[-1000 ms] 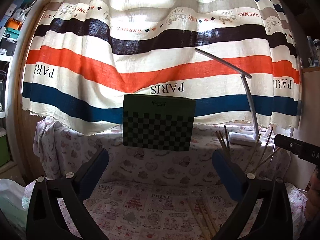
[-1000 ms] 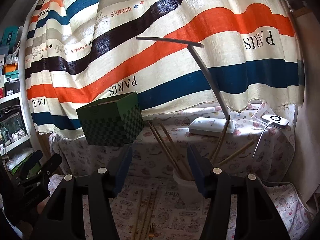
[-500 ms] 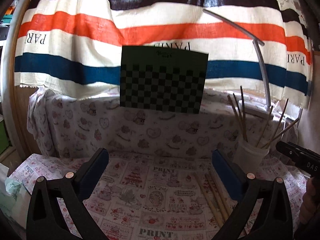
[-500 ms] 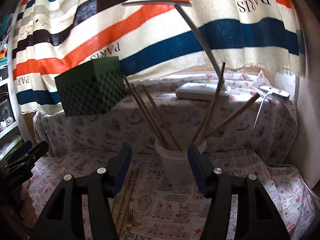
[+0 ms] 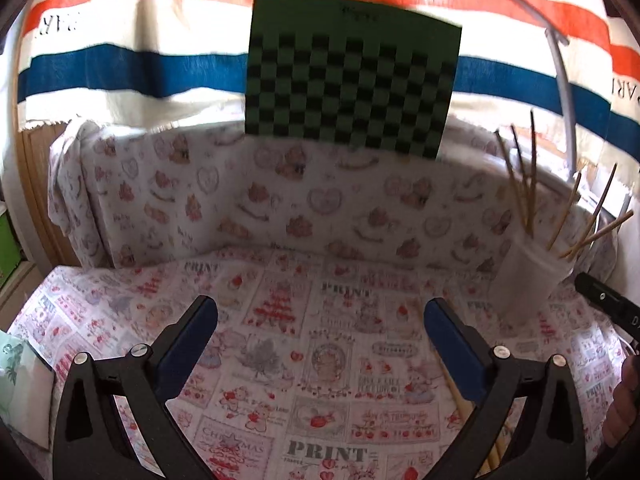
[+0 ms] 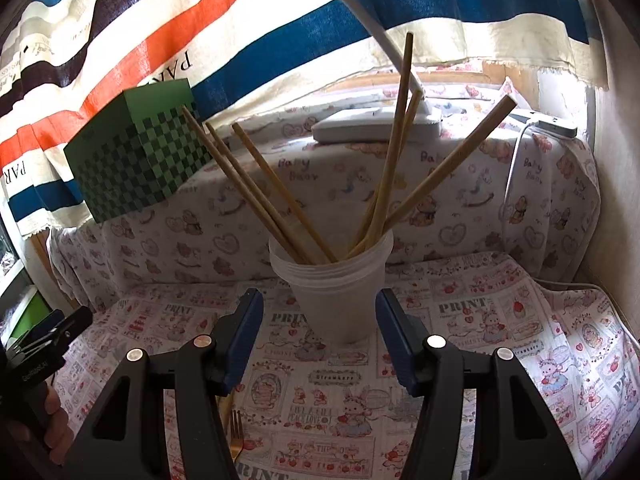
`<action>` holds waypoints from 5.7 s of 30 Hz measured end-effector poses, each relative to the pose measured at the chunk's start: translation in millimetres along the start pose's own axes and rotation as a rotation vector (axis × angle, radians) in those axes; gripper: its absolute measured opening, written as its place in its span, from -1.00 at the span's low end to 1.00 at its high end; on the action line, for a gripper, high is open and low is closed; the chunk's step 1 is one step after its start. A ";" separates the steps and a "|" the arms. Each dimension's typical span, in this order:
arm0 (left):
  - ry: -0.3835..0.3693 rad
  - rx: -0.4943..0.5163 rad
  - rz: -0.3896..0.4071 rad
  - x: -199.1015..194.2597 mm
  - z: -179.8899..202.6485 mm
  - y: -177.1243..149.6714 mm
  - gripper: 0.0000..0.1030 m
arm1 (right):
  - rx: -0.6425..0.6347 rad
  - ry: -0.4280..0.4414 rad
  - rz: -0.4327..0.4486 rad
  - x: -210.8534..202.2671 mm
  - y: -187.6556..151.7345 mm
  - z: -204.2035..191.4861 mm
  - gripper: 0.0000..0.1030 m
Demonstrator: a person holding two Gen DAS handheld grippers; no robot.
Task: Organize utensils
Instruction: 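Move both open tools back over the remaining chopsticks on the table, then grasp a wooden chopstick with the left tool while the right tool grasps another, then lift both held chopsticks and carry them over the clear cup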
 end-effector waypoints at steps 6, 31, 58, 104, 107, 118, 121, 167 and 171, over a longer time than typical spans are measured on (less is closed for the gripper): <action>-0.010 0.003 -0.080 18.2 1.8 -9.8 0.99 | -0.029 0.000 -0.008 1.3 -3.8 -8.2 0.22; -0.123 0.096 -0.354 62.6 63.3 -5.0 0.45 | 0.021 0.058 -0.154 26.7 -15.6 -4.1 0.27; -0.014 0.167 -0.374 66.0 101.7 23.1 -0.91 | -0.053 0.008 -0.158 28.9 -20.8 -12.8 0.27; -0.088 0.194 0.102 -115.2 46.9 104.9 -0.92 | -0.178 0.007 -0.417 105.1 -19.8 -119.7 -0.88; -0.083 0.193 0.110 -120.5 48.2 105.5 -0.92 | -0.200 0.051 -0.291 63.6 -0.2 -129.9 -0.88; -0.106 0.182 0.105 -132.6 61.3 111.0 -0.92 | -0.259 0.090 0.070 -74.3 53.4 -135.4 -0.88; -0.118 0.176 0.104 -131.4 64.2 113.1 -0.92 | -0.265 0.072 0.122 -93.5 61.0 -128.6 -0.88; -0.349 0.216 0.153 -58.7 210.9 140.0 -0.92 | 0.015 0.005 0.336 -93.3 137.2 16.6 -0.88; -0.331 0.235 0.143 -49.1 209.0 134.0 -0.92 | 0.015 -0.014 0.268 -77.2 134.6 19.2 -0.88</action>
Point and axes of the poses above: each gripper's, at about its wrist camera, not at the fingertips, and x roughly the way its jaws point, z to its right, y to its top, the point moved 7 cm from there along x, roughly the way its jaws point, and after that the axes turned 8 degrees about -z, right-handed, at the moved point
